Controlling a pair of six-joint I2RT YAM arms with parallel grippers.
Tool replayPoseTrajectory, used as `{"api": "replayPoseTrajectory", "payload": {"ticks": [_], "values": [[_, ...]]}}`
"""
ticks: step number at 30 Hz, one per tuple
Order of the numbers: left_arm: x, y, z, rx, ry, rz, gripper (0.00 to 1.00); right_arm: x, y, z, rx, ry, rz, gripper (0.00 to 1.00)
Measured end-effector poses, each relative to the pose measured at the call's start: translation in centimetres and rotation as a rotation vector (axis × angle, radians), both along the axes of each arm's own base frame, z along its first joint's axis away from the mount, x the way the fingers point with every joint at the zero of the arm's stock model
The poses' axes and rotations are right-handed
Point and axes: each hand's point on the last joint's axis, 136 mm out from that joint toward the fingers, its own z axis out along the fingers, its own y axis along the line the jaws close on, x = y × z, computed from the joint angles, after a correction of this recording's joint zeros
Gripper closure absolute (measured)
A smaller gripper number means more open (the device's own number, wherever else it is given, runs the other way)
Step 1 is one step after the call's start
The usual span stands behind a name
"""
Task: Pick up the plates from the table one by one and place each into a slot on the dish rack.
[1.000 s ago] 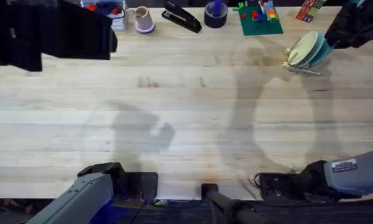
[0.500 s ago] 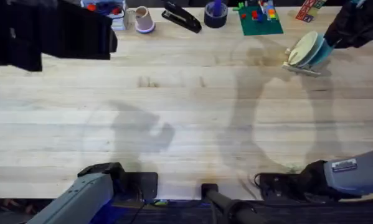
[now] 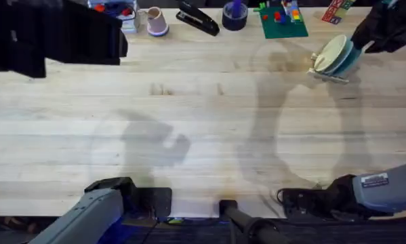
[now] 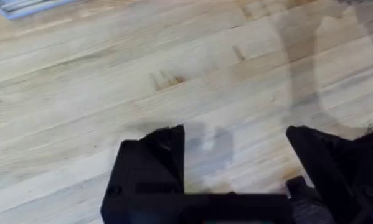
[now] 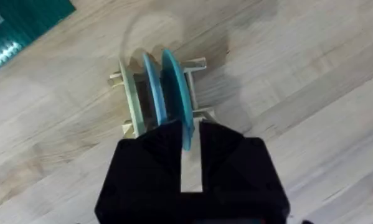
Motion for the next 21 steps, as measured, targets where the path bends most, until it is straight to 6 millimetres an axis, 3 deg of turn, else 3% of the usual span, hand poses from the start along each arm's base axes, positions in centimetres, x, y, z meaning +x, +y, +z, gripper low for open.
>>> {"api": "replayPoseTrajectory", "payload": {"ticks": [12, 17, 21], "values": [[0.0, 0.0, 0.0, 0.0, 0.0, 0.0, 0.006, 1.1, 1.0, 0.8, -0.01, -0.046, 0.03, 0.762], [0.0, 0.0, 0.0, 0.0, 0.0, 0.0, 0.007, 0.7, 2.1, 4.0, -0.025, -0.122, 0.054, 0.675], [0.0, 0.0, 0.0, 0.0, 0.0, 0.0, 0.006, -0.8, 3.2, 7.3, -0.036, -0.183, 0.073, 0.554]]}}
